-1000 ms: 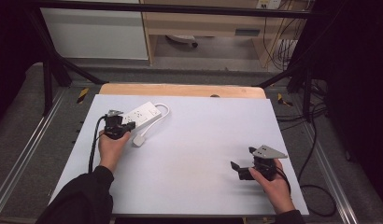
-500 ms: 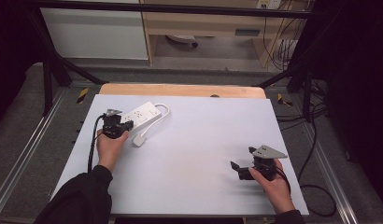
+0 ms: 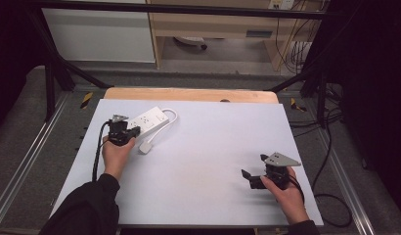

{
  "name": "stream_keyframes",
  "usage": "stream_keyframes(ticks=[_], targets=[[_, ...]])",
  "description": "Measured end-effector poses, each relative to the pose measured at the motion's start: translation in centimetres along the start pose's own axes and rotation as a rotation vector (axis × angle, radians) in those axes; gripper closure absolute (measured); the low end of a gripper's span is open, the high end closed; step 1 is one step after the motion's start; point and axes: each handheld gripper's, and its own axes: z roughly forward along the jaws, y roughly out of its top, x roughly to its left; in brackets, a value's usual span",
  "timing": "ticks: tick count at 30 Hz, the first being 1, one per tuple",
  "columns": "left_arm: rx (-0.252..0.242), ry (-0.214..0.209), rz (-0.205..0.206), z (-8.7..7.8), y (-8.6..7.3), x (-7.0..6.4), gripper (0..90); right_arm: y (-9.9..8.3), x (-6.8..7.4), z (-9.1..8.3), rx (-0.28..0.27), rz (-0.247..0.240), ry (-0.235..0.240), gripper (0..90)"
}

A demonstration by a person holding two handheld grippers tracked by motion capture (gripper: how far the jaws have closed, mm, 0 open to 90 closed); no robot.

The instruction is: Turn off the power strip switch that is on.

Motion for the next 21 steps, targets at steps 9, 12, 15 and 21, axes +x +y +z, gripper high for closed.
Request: stream_keyframes(ticks=[9,12,15,21], targets=[[-0.013,0.023,-0.014,-0.18,-0.44,0.07,90.0,-0.02,0.03,-0.06,0.000,0.003,-0.001,4.5],[-0.005,0.019,0.000,-0.29,-0.41,0.16,90.0,0.01,0.05,-0.01,0.000,-0.001,0.000,4.5],[-0.017,0.017,-0.015,-0.26,-0.48,0.46,90.0,0.02,0.04,-0.03,-0.001,-0.001,0.000,4.5],[-0.021,0.012,-0.033,-0.21,-0.47,0.54,90.0,-0.01,0.00,-0.01,0.000,0.001,-0.001,4.5]])
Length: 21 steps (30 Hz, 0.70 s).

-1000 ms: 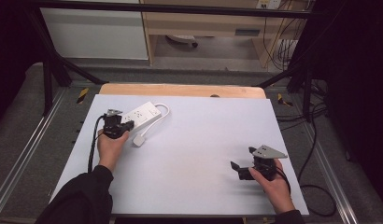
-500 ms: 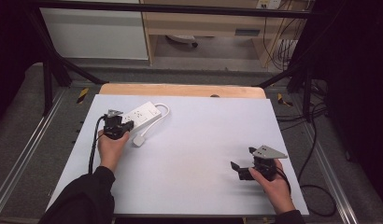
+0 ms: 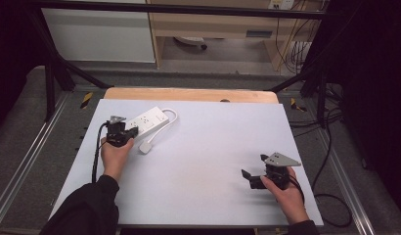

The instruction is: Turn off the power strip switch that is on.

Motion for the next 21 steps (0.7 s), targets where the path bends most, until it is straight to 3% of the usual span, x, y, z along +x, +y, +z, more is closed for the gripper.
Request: stream_keyframes(ticks=[5,10,21], targets=[[-0.019,0.029,0.022,-0.1,-0.1,-0.2,90.0,0.0,0.0,0.0,0.000,-0.002,0.001,4.4],[-0.036,-0.002,0.034,-0.5,0.2,-0.9,90.0,0.0,0.0,0.0,0.000,0.001,0.001,4.3],[-0.065,-0.027,0.051,-1.0,0.6,-1.4,90.0,0.0,0.0,0.0,0.003,-0.003,0.002,4.2]])
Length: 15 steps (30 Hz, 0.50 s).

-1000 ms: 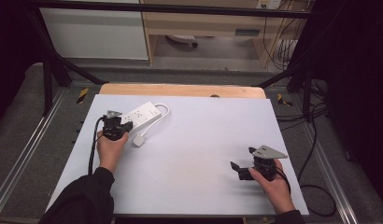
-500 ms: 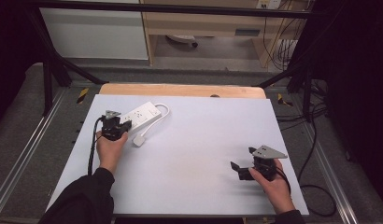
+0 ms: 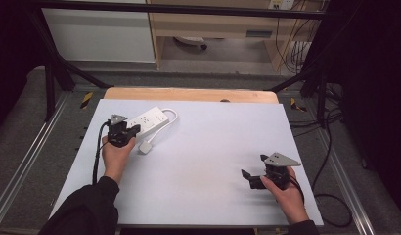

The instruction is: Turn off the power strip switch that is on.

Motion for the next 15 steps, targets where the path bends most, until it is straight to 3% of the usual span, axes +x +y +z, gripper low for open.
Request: stream_keyframes(ticks=[5,8,15], targets=[[-0.006,-0.014,0.007,-0.1,0.2,-0.2,89.4,0.0,0.0,0.0,0.000,-0.001,-0.001,4.2],[-0.015,-0.018,0.011,-0.2,0.3,-0.4,84.1,0.0,0.0,0.0,0.000,-0.001,-0.001,4.2],[-0.059,-0.013,0.028,-0.5,1.1,-0.8,59.5,0.0,0.0,0.0,-0.002,0.001,-0.001,4.2]])
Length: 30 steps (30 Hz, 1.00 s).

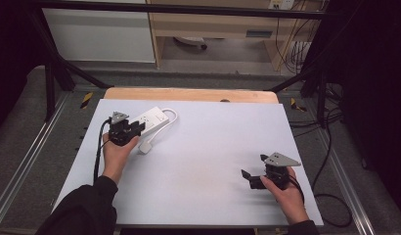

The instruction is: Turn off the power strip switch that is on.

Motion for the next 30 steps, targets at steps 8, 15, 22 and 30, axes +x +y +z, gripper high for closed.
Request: stream_keyframes(ticks=[8,15,22,30], targets=[[-0.042,0.034,-0.022,-0.5,1.0,-0.6,31.7,0.0,0.0,0.0,0.000,0.001,0.000,4.2],[-0.066,0.043,-0.023,-0.8,1.3,-0.8,15.3,0.0,0.0,0.0,0.001,0.001,0.001,4.2],[-0.105,0.010,-0.013,-1.3,1.6,-1.1,9.8,0.0,0.0,0.0,0.002,-0.003,0.001,4.2],[-0.118,-0.011,-0.019,-2.0,2.0,-1.2,9.1,0.0,0.0,0.0,0.001,0.000,0.001,4.1]])
